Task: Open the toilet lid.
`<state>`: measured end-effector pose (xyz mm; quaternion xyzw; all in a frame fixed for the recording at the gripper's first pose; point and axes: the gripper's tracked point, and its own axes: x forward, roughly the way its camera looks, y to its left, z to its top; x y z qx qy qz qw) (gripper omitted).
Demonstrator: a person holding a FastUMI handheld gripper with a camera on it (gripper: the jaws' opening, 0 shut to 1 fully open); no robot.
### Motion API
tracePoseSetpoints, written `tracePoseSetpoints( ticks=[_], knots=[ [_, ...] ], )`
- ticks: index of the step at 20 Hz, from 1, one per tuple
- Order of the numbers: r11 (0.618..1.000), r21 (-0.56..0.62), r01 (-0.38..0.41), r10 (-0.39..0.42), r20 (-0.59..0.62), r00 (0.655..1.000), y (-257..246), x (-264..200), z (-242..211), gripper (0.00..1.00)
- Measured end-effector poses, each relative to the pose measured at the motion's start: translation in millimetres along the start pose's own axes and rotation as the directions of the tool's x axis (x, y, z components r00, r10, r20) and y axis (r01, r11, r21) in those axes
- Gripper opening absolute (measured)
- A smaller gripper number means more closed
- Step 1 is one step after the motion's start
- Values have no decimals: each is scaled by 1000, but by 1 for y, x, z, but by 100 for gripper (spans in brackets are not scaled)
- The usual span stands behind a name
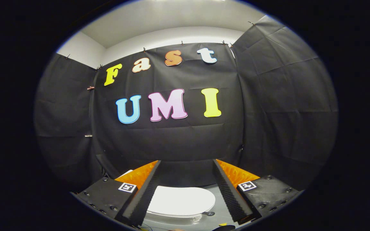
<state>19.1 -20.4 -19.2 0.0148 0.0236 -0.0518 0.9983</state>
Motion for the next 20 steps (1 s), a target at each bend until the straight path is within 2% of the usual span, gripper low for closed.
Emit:
tracePoseSetpoints(
  ticks=[5, 10, 15, 20],
  knots=[
    [998, 52, 46, -45, -37, 998, -12, 14, -21, 99],
    [988, 100, 120, -107, -125, 986, -40, 32, -66, 99],
    [965, 166, 205, -165, -225, 960, -75, 50, -120, 99],
    [934, 226, 277, -186, -357, 916, -109, 65, -182, 99]
  ],
)
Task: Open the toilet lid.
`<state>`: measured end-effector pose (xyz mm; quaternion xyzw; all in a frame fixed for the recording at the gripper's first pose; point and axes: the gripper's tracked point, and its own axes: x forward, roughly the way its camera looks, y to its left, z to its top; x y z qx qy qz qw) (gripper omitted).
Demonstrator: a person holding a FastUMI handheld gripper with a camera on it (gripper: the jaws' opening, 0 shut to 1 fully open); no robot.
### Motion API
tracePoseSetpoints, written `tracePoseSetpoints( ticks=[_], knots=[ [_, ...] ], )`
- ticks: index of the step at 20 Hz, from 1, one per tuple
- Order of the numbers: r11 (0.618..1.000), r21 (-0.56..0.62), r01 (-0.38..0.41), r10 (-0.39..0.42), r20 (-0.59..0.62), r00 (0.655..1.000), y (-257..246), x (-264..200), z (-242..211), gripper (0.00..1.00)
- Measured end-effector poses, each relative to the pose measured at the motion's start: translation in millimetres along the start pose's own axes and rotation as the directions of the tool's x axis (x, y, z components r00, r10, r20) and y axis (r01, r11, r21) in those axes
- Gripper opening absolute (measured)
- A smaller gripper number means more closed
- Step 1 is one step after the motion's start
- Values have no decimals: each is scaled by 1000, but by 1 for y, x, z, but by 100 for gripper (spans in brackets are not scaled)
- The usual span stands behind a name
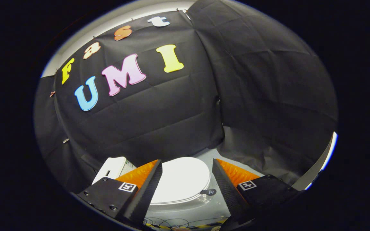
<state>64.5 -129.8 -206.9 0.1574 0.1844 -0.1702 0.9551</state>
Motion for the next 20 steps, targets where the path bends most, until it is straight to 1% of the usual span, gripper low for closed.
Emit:
tracePoseSetpoints(
  ticks=[5, 10, 15, 18, 20],
  knots=[
    [993, 107, 42, -31, -108, 994, -35, 43, -39, 99],
    [979, 179, 96, -55, -221, 974, -65, 84, -86, 99],
    [946, 292, 142, -35, -344, 938, -95, 113, -140, 99],
    [936, 315, 156, -24, -386, 922, -105, 130, -167, 98],
    [926, 342, 158, 2, -424, 906, -107, 139, -183, 98]
  ],
)
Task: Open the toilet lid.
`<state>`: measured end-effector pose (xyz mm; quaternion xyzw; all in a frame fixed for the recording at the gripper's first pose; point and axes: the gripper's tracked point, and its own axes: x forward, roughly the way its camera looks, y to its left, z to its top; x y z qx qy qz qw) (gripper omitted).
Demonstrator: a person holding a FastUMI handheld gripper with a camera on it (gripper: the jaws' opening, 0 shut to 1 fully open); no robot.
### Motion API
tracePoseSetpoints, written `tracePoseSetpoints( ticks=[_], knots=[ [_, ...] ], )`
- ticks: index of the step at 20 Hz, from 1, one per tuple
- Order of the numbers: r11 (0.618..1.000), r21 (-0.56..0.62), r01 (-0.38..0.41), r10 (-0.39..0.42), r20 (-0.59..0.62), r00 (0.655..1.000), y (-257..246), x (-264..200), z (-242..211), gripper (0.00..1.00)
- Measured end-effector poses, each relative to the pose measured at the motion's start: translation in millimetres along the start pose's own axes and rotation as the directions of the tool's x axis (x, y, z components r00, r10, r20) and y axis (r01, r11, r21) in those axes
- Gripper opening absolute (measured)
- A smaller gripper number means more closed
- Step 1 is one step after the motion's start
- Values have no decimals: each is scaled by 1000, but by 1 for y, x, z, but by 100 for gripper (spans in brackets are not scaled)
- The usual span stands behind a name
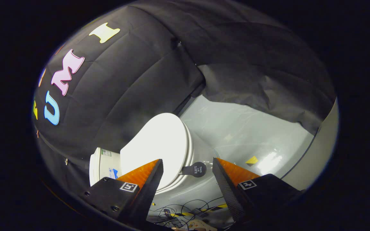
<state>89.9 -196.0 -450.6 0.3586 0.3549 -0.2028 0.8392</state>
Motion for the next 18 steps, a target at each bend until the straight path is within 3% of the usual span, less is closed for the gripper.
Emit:
tracePoseSetpoints(
  ticks=[5, 9, 11, 15, 18],
  knots=[
    [993, 111, -41, 50, -77, 996, -14, 33, -20, 97],
    [981, 184, -62, 88, -137, 987, -23, 53, -35, 85],
    [977, 200, -75, 108, -160, 981, -26, 64, -41, 85],
    [962, 250, -107, 159, -198, 967, -24, 84, -53, 71],
    [959, 259, -116, 172, -208, 963, -24, 86, -53, 48]
  ],
)
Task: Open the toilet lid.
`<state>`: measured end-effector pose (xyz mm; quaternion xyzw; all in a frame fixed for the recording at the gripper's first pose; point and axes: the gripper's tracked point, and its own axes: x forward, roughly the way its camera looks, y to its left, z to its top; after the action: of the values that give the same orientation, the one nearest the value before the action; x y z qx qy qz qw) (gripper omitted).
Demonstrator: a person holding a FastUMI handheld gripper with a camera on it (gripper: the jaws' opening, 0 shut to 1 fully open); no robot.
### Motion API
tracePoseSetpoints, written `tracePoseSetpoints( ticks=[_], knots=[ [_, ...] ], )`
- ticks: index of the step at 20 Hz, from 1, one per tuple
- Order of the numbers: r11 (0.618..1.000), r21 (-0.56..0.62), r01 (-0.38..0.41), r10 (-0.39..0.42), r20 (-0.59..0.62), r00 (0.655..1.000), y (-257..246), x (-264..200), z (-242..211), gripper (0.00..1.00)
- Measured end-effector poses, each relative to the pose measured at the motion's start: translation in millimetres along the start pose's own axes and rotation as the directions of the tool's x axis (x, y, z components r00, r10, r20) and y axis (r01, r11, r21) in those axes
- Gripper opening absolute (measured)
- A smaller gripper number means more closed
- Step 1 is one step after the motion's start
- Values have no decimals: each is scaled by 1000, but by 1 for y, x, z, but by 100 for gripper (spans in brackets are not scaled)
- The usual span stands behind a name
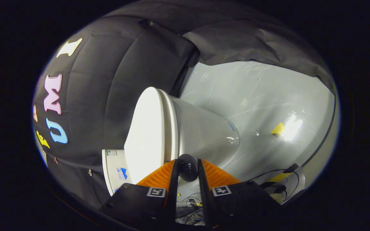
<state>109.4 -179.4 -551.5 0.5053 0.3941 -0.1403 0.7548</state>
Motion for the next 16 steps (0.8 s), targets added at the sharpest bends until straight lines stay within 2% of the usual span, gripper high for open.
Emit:
tracePoseSetpoints(
  ticks=[3, 5, 6, 7, 10, 16],
  knots=[
    [998, 43, -35, 35, -4, 999, 1, 1, 5, 25],
    [999, 33, -42, 42, 0, 999, 2, 0, 5, 25],
    [995, 58, -77, 74, 55, 996, 8, -9, 18, 24],
    [994, 66, -87, 85, 20, 996, 12, 0, 13, 5],
    [993, 79, -90, 88, 25, 996, 14, -5, 9, 5],
    [999, -47, -19, 22, 52, 998, 25, -15, 13, 5]
  ],
)
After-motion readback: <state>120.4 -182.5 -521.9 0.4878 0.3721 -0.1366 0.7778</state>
